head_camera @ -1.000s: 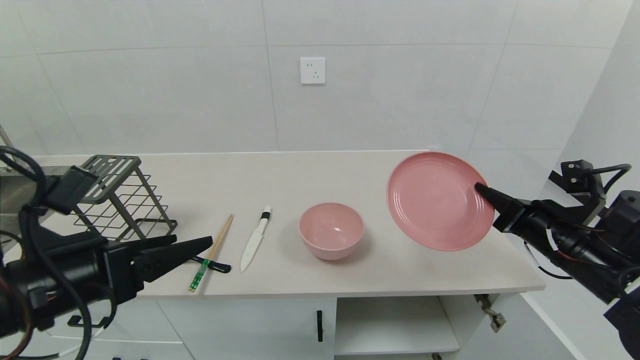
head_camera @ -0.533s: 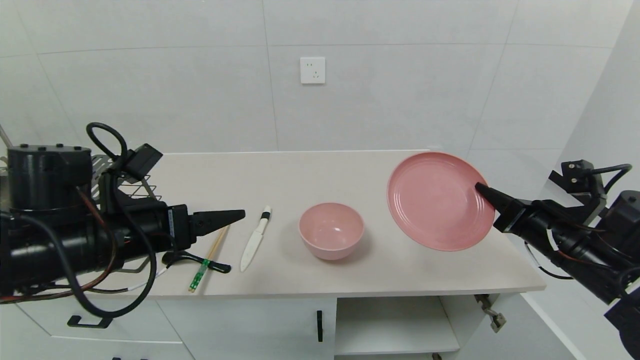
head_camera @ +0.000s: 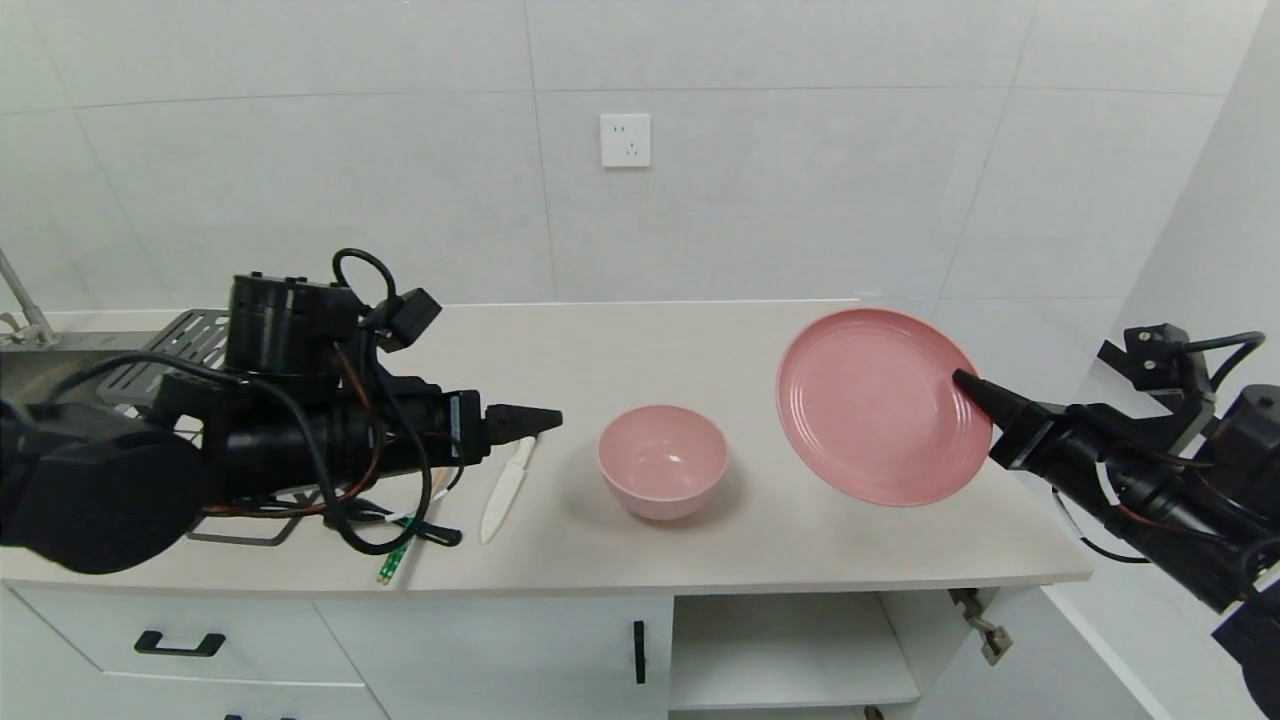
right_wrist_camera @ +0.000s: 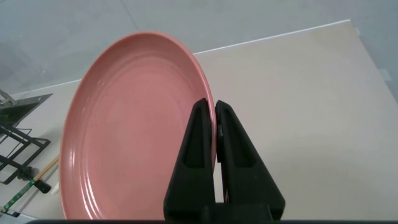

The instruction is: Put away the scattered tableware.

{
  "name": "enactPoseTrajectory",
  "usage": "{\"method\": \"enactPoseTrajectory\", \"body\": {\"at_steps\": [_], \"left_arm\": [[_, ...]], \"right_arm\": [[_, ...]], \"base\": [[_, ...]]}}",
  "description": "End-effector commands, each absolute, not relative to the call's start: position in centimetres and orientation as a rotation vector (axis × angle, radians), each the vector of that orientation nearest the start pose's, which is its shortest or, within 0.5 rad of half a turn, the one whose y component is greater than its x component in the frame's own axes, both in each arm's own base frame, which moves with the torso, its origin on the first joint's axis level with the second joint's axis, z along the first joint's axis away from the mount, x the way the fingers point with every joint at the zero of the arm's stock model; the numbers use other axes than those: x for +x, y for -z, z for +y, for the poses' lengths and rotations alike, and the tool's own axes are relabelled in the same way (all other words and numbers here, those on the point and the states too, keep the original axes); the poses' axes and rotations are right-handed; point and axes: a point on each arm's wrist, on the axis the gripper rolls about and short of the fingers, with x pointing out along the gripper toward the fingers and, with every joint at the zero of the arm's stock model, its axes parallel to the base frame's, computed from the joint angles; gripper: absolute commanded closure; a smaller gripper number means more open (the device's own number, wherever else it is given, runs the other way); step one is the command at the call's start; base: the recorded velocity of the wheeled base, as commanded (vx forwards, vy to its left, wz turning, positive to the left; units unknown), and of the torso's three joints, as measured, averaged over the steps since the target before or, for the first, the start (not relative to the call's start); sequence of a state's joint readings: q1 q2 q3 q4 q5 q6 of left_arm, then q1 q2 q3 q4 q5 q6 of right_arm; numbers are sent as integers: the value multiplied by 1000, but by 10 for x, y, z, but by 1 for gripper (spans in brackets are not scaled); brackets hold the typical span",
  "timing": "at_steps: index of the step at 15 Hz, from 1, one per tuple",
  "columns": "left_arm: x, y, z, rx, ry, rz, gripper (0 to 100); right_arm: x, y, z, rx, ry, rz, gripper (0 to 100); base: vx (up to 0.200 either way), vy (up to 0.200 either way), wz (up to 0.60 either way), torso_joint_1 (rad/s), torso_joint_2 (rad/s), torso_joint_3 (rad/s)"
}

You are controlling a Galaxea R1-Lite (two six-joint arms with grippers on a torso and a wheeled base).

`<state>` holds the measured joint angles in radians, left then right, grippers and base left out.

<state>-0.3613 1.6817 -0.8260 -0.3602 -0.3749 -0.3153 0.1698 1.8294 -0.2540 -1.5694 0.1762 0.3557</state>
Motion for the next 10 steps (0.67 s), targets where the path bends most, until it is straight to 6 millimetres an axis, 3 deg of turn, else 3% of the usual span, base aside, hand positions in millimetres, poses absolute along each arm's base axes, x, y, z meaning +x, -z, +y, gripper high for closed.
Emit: {"method": "enactPoseTrajectory", "body": {"at_steps": [1,10], "left_arm": [[291,-146,-128,-286,642,681,0],[346,-107,-169,-262,660,735,0]], "right_arm": [[249,-114,46,352,-337,70,100],[255,-116,35,352,-297,47,100]], "base": [[0,0,0,0,0,0],[0,0,0,0,0,0]]}}
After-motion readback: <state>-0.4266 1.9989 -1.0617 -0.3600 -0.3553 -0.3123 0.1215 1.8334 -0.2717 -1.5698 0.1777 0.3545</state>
